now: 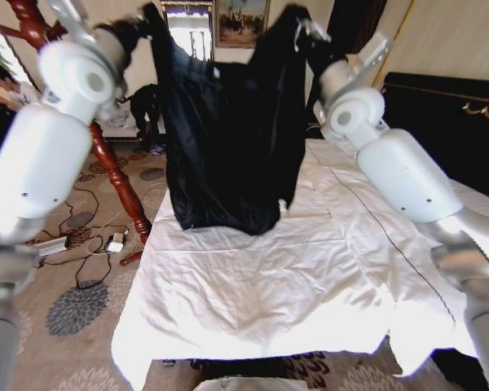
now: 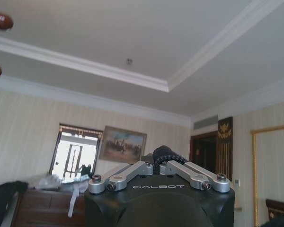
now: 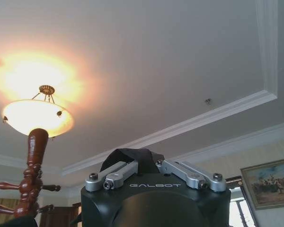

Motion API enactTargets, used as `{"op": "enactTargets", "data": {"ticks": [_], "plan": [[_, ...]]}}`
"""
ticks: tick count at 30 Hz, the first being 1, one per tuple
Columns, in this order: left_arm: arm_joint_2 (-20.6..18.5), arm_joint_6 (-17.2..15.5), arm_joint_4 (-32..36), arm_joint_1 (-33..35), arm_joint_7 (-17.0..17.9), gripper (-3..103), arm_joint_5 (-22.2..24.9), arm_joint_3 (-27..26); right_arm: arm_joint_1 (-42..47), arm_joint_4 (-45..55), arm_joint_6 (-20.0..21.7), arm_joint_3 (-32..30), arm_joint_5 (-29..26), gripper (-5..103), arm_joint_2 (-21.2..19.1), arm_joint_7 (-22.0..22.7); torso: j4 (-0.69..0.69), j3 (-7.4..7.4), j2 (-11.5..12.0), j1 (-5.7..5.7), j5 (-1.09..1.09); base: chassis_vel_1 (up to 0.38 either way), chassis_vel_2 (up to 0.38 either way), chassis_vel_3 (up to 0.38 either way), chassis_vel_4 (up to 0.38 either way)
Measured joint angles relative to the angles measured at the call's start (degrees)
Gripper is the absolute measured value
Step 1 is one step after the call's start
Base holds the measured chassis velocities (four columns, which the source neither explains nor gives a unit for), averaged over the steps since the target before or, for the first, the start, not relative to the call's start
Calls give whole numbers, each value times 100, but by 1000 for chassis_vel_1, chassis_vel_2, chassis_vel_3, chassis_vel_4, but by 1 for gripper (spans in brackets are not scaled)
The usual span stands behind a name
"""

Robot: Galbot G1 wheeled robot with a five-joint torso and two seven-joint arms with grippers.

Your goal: Pick up the clothes from the bed and hang them on the clothes hanger.

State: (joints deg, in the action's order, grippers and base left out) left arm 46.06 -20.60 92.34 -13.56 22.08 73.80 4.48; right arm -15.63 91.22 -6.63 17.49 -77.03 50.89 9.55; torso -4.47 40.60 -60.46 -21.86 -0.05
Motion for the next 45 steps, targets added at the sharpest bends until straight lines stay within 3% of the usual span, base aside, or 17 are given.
{"op": "enactTargets", "data": {"ticks": [3,6,10,13,15,20,24,26,29,31,33,34,36,37,39,44,45], "plan": [[-129,-73,329,349,114,1,88,-185,218,298,-56,-41,12,0,-116,8,-4,2,1,-2,5,0,0,0,0],[-477,-164,1046,1003,266,1,225,-510,768,1036,-143,-243,2,0,-511,3,-3,2,1,-4,4,0,0,0,0],[-1267,-199,2287,1985,324,1,465,-1134,1703,2313,-197,-837,-105,0,-1436,36,-2,0,0,0,5,0,0,0,0],[-1394,-197,2463,2087,319,1,520,-1242,1777,2461,-204,-925,-117,0,-1549,35,-2,0,0,0,6,0,0,0,0],[-2110,-135,3323,2392,261,1,966,-1882,2017,3335,-223,-1534,-343,0,-2249,42,-1,-1,0,0,5,0,0,0,0],[-2703,-140,3721,1825,254,1,1638,-2293,1703,3956,-11,-2165,-979,0,-2816,218,-3,-3,-2,3,5,0,0,0,0],[-2909,-316,3590,1338,255,1,1765,-2276,1517,3972,183,-2257,-1146,0,-2913,300,0,-2,-2,1,5,0,0,0,0],[-2913,-792,3439,1549,307,1,1433,-2142,1682,3645,367,-1794,-755,0,-2621,379,-1,-1,-2,1,4,0,0,0,0],[-2759,-1025,3425,2117,394,1,998,-2066,1880,3326,417,-1265,-326,0,-2291,399,1,2,-1,-1,6,0,0,0,0],[-2474,-1202,3303,3034,446,1,293,-1998,2050,2686,411,-560,317,0,-1719,395,-5,3,0,-5,4,0,0,0,0],[-2230,-1266,3136,3766,524,1,-123,-1960,2127,2081,359,-85,754,0,-1160,361,-1,4,1,-4,8,0,0,0,0],[-2230,-1266,3136,3766,524,1,-123,-1960,2127,2081,359,-85,754,0,-1160,361,-1,4,1,-4,8,0,0,0,0],[-1703,-1319,2768,4706,638,1,-576,-1862,2229,981,171,492,1419,0,-293,215,5,5,2,-6,-4,0,0,0,0],[-1543,-1334,2635,4899,662,1,-693,-1821,2262,633,115,610,1597,0,-87,151,8,5,2,-7,-4,0,0,0,0],[-1371,-1352,2483,5036,679,1,-811,-1763,2300,332,75,695,1741,0,74,82,11,5,2,-6,-2,0,0,0,0],[-186,-1441,1145,5069,828,1,-1386,-1316,2553,-1754,-84,982,2610,0,1162,-239,-7,2,2,-3,5,0,0,0,0],[-186,-1441,1145,5069,828,1,-1386,-1316,2553,-1754,-84,982,2610,0,1162,-239,-7,2,2,-3,5,0,0,0,0]]}}
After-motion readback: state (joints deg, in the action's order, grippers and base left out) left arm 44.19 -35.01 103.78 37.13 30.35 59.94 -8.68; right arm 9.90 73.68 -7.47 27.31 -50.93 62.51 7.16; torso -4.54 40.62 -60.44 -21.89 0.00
